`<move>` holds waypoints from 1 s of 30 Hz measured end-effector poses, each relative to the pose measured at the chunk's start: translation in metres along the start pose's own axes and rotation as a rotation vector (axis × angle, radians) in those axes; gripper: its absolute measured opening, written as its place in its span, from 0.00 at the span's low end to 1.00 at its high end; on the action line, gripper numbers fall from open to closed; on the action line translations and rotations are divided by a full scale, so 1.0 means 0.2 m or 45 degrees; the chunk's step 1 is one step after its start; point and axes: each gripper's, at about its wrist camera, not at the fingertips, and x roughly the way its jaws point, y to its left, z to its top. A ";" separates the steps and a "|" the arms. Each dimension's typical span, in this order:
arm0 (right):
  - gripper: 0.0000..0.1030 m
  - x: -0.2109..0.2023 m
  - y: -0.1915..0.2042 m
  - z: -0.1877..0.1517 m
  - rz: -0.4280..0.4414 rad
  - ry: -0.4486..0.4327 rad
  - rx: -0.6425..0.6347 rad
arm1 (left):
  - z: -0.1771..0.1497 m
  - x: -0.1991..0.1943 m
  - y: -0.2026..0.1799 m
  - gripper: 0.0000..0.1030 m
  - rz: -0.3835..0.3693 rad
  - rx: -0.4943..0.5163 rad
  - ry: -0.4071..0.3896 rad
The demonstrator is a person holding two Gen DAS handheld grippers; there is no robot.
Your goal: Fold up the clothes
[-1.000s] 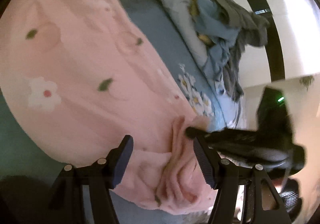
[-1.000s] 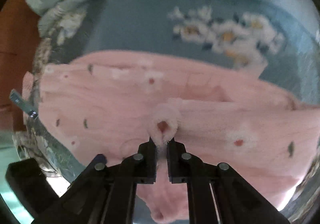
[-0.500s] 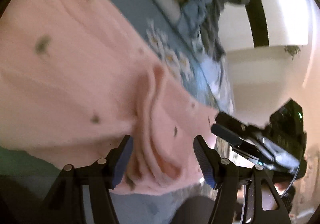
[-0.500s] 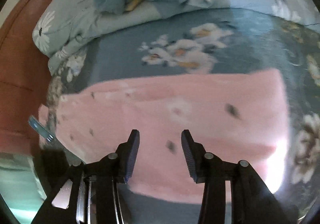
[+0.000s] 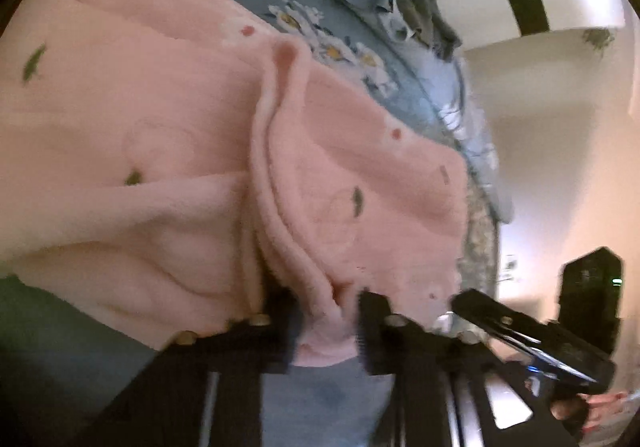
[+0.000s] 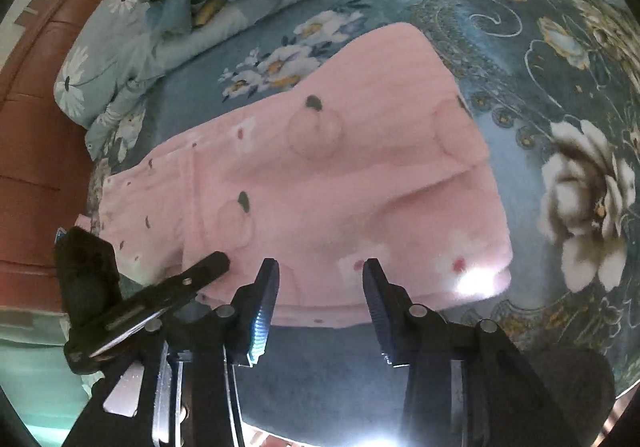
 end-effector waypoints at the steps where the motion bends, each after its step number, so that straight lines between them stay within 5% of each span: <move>1: 0.43 -0.01 -0.01 -0.01 0.006 -0.004 0.002 | -0.01 0.00 -0.01 0.15 0.020 0.019 -0.002; 9: 0.43 -0.05 -0.05 -0.04 0.057 -0.041 0.017 | 0.09 -0.33 -0.29 0.13 0.038 0.304 -0.244; 18: 0.43 0.02 -0.05 -0.05 0.043 0.007 0.026 | 0.15 -0.19 -0.06 0.13 0.236 0.162 -0.168; 24: 0.43 -0.03 -0.01 0.01 0.056 -0.086 0.004 | 0.15 -0.07 0.09 0.17 0.370 0.078 -0.080; 30: 0.43 0.11 -0.11 0.09 -0.033 -0.011 0.076 | 0.16 -0.06 0.16 0.18 0.313 -0.010 -0.061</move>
